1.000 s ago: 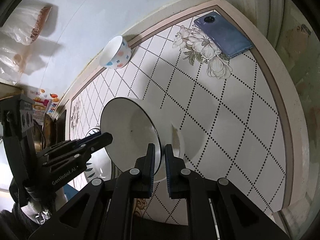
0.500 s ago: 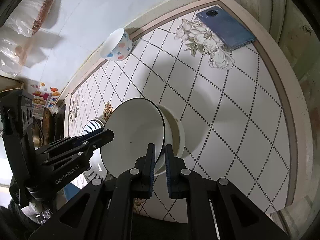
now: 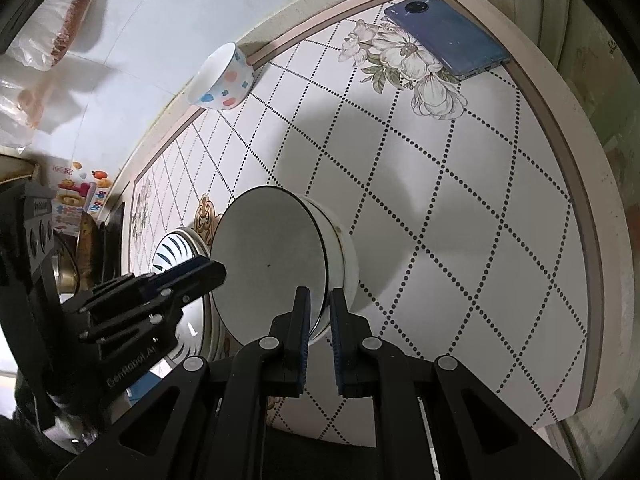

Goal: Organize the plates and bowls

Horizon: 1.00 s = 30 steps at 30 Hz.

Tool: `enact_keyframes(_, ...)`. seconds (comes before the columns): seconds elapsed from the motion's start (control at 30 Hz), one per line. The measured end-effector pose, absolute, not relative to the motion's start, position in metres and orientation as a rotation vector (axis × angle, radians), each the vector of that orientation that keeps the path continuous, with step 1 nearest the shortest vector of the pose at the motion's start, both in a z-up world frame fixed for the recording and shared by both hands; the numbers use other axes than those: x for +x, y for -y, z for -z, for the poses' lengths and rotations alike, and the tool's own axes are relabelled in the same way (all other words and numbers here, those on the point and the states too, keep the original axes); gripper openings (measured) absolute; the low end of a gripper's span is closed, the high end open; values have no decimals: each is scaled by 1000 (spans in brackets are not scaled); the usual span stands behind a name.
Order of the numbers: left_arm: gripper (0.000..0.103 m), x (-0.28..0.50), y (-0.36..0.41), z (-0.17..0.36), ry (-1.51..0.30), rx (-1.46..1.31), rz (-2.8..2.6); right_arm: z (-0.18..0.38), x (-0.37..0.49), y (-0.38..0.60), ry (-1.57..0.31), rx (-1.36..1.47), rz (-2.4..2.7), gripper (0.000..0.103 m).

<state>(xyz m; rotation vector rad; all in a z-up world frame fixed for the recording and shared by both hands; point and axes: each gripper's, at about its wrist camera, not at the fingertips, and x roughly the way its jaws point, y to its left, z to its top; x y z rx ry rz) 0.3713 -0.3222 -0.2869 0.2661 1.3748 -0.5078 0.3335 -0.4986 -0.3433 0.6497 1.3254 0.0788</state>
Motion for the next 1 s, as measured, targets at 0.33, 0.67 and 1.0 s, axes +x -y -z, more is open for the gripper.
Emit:
enact_keyframes(0.33, 25, 442, 302, 239, -1313, 122, 470, 297, 371, 520, -1258, 712, -110, 55)
enact_keyframes(0.67, 25, 605, 254, 271, -1353, -59, 229, 280, 525, 513, -1148, 690, -168, 57)
enact_keyframes(1.0, 25, 666, 238, 339, -1509, -127, 190, 370, 645, 485, -1312, 729, -184, 57)
